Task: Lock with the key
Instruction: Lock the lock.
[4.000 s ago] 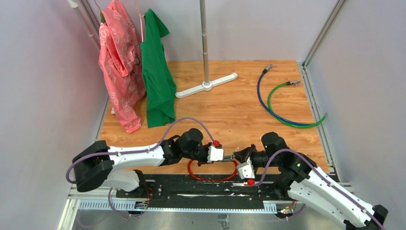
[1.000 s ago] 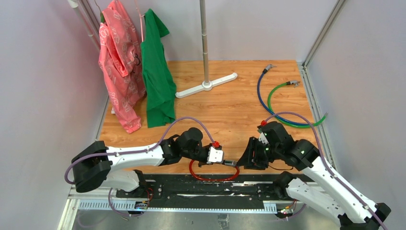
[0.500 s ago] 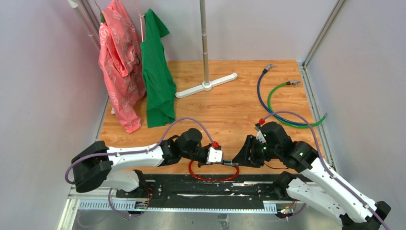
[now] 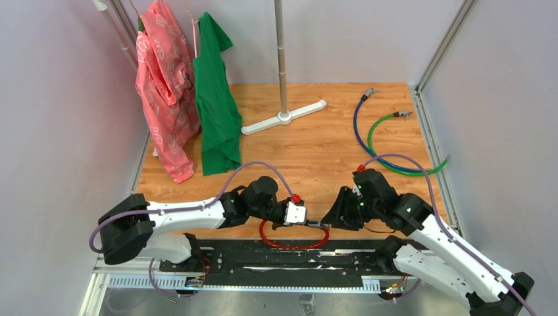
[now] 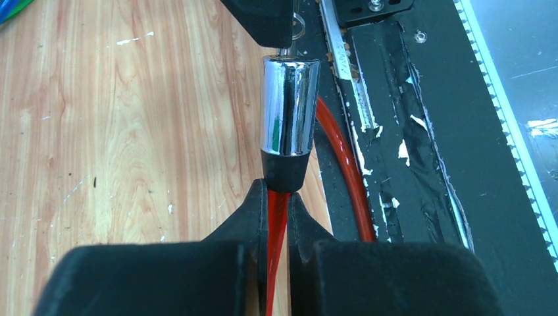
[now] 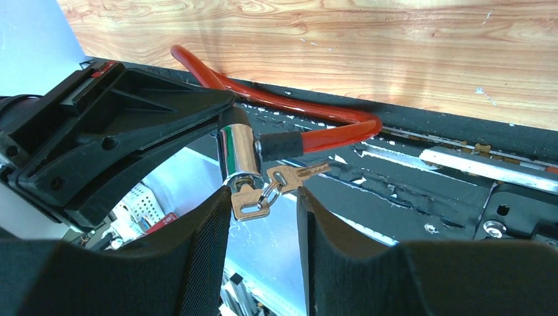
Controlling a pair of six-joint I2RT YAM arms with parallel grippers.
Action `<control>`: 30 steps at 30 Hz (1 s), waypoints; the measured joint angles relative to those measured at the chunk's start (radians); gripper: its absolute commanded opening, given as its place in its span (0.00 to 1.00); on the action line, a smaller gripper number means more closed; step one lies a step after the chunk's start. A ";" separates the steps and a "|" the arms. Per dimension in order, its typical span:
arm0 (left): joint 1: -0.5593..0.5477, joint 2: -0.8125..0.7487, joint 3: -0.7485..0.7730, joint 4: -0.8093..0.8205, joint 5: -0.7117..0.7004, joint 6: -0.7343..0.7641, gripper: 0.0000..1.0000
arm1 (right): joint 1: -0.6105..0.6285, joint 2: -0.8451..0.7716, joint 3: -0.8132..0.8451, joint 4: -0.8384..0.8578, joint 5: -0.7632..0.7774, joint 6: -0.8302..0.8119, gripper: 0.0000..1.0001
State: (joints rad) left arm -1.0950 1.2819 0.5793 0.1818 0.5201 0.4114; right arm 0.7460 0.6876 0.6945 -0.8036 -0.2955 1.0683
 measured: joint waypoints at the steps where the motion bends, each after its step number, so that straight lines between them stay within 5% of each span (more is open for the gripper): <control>1: 0.000 0.000 0.000 0.000 0.000 0.000 0.00 | 0.000 0.005 0.000 0.001 0.001 -0.002 0.42; 17: 0.000 0.000 0.005 -0.005 -0.002 0.001 0.00 | 0.000 0.001 -0.016 0.065 0.005 -0.054 0.23; 22: 0.000 0.000 0.005 -0.006 -0.003 0.003 0.00 | 0.000 -0.012 -0.026 0.081 0.018 -0.183 0.53; 30: 0.000 0.000 0.005 -0.008 -0.004 0.004 0.00 | 0.000 -0.024 0.016 0.089 0.011 -0.453 0.57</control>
State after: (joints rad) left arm -1.0950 1.2816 0.5838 0.1734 0.5163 0.4156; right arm 0.7464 0.6632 0.7105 -0.7143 -0.2848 0.6155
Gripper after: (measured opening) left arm 0.060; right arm 0.578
